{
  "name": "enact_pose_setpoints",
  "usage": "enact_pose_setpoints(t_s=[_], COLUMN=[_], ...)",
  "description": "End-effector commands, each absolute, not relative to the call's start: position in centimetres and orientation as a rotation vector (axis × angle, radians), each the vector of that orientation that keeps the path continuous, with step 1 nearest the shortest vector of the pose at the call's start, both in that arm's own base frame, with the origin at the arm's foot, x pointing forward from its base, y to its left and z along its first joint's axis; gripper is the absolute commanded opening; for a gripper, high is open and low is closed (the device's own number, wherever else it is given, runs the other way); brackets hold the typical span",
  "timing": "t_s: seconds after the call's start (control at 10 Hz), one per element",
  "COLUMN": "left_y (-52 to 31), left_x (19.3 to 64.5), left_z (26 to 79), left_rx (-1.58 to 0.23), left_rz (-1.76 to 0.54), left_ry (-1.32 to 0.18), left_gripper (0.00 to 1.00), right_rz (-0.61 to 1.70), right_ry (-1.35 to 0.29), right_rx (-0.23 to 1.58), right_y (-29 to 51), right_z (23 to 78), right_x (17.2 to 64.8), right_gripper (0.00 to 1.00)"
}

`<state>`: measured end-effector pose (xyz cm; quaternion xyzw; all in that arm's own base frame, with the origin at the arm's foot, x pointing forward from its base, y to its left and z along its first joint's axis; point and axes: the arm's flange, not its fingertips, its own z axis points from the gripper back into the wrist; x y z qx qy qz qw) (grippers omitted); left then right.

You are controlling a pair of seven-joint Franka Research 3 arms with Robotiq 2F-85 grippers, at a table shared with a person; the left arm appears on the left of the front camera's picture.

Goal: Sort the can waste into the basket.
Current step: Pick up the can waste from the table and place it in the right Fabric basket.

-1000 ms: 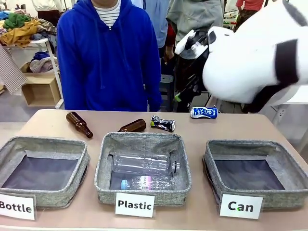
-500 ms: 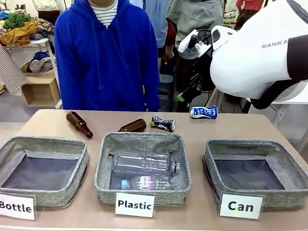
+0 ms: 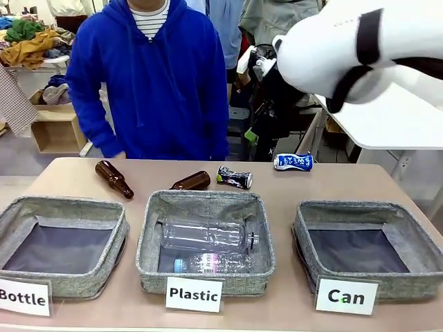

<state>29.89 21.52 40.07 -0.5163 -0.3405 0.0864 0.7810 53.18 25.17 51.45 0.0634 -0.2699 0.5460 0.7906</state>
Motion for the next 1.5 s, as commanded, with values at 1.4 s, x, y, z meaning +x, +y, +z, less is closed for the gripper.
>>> enact_pose_setpoints(t_s=[1.4], left_y=[21.4], left_x=[29.8], left_z=[39.9], left_rx=[-1.127], left_rz=[0.172], left_ry=[-0.766], left_gripper=[1.0], right_rz=[1.283], right_ry=[-0.423], right_rx=[0.123], right_y=[31.2], right_z=[36.9], right_x=[70.2], right_gripper=[1.0])
